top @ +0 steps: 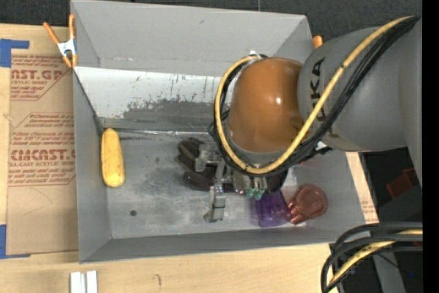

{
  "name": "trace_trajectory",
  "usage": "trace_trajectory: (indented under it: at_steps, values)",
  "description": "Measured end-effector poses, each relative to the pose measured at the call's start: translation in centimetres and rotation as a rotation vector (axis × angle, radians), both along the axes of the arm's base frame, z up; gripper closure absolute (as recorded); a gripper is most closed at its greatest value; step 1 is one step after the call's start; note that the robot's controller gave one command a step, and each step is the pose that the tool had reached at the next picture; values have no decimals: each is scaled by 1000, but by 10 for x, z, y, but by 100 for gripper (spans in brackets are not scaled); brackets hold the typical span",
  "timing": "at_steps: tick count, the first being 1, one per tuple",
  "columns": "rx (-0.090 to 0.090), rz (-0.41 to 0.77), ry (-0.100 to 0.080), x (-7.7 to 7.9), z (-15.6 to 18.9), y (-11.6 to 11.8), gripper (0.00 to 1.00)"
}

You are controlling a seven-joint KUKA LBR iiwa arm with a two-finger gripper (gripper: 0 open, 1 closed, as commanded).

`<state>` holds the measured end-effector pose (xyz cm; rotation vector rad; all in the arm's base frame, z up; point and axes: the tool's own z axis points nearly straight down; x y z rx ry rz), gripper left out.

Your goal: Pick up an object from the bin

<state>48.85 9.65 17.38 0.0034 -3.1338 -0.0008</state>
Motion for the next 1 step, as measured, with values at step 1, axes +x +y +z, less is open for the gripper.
trace_trajectory:
  at_steps: [1]
  values:
    - [1, -1, -8, 2, 4, -1, 0]
